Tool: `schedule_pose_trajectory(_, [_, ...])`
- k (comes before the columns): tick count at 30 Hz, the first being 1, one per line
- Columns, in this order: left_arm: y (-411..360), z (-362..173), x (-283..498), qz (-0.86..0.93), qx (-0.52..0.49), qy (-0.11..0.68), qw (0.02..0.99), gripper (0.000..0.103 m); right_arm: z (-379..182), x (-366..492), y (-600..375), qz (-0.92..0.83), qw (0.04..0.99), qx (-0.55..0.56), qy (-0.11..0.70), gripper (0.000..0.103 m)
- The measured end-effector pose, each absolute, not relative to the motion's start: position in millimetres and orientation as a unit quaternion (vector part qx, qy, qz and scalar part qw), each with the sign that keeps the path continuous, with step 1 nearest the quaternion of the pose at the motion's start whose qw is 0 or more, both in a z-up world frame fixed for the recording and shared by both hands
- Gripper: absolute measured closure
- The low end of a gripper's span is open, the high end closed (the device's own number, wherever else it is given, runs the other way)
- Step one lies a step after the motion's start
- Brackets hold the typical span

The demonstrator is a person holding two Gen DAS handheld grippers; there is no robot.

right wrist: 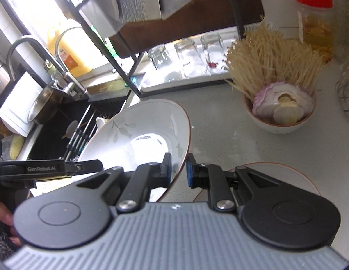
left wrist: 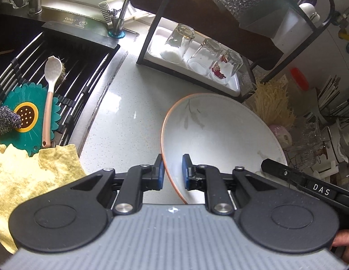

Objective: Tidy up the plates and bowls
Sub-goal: 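Lift the second white bowl with both grippers and carry it toward the stacked bowl, then lower the second white bowl into the first bowl on the floral plate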

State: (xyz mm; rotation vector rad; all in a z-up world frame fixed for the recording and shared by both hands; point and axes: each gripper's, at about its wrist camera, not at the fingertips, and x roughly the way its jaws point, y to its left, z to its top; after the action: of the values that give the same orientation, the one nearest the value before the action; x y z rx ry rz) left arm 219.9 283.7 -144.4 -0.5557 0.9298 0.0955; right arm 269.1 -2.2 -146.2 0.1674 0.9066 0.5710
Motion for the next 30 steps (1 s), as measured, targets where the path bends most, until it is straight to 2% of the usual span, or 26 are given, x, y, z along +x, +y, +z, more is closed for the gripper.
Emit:
schedule_pose_trajectory(16, [251.7, -110.9, 231.6, -0.029, -0.236, 0.436, 0.868, 0.084, -113.8, 234.6, -38.3, 0.207, 0.891, 0.109, 0.389, 0.087])
schedule_pose_trajectory(30, [200.1, -127.2, 253.5, -0.101, -0.194, 0.479, 0.850, 0.084, -130.7, 199.9, -82.5, 0.122, 0.902, 0.128, 0.394, 0.087])
